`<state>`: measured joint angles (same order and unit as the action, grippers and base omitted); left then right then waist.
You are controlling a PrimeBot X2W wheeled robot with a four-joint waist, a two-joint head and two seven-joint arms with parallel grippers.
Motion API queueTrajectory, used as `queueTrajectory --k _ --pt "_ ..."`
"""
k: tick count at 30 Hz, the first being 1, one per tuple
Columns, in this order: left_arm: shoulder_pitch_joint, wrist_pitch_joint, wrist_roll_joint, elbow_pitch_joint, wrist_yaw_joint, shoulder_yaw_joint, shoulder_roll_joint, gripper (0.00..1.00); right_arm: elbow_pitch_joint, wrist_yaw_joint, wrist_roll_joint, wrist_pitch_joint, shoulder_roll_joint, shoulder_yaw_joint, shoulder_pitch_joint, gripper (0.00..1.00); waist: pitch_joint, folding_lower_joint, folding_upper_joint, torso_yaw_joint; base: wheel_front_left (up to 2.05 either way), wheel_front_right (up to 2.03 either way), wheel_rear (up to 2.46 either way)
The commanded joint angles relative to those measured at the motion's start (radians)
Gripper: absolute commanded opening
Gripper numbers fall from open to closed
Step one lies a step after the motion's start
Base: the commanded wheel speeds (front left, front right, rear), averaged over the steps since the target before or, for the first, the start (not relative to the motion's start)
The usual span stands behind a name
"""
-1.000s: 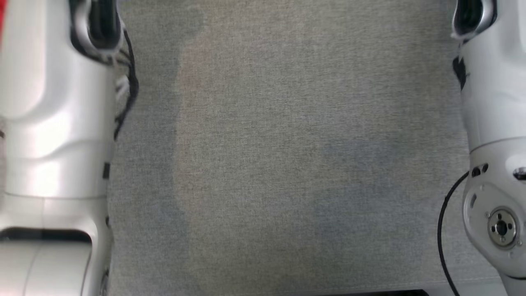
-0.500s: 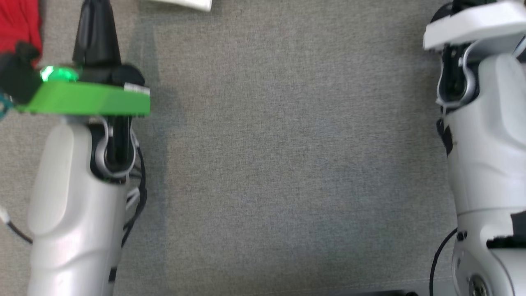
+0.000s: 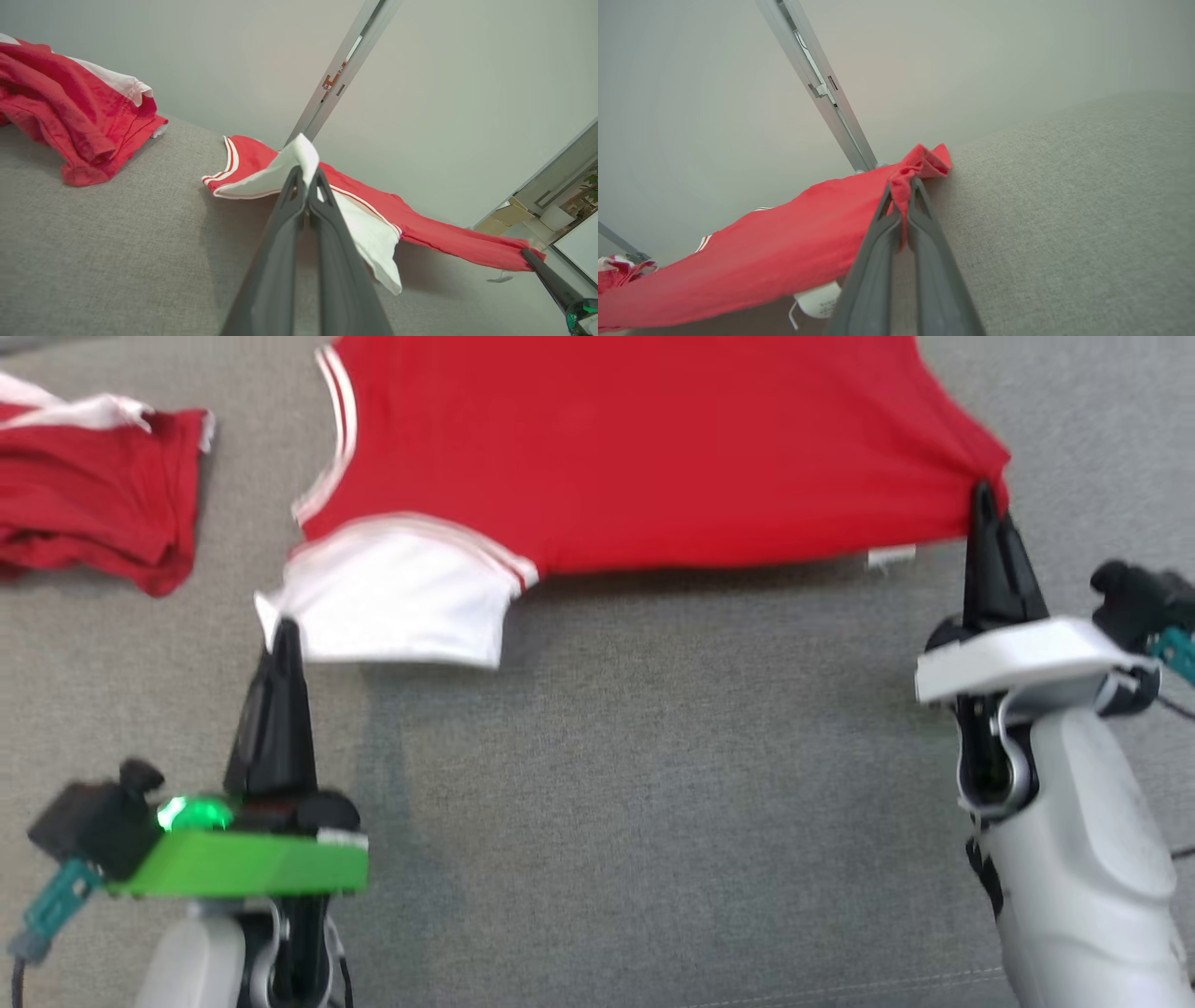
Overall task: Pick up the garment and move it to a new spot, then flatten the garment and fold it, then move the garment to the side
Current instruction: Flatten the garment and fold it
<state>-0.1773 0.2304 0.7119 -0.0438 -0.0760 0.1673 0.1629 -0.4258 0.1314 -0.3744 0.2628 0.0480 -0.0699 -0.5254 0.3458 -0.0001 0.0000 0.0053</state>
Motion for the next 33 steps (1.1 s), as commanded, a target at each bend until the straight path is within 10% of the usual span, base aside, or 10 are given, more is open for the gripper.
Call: queueTrajectory --k 1,19,33 --pt "0.063 -0.003 0.002 -0.031 0.014 0.001 0.010 0.00 0.025 -0.001 -0.008 0.003 0.004 -0.001 0.058 0.00 -0.136 0.0001 0.0000 -0.017 0.00 0.00 0.00" --pt "0.421 -0.050 -0.011 -0.209 0.091 0.057 0.019 0.00 0.222 -0.001 -0.075 0.003 0.004 -0.002 0.499 0.00 -0.214 0.0001 0.0000 -0.019 0.00 0.00 0.00" --pt "0.276 -0.063 -0.030 -0.089 0.078 0.079 0.014 0.00 0.100 -0.001 -0.114 0.003 0.004 0.036 0.403 0.00 -0.136 0.0001 0.0000 -0.032 0.00 0.00 0.00"
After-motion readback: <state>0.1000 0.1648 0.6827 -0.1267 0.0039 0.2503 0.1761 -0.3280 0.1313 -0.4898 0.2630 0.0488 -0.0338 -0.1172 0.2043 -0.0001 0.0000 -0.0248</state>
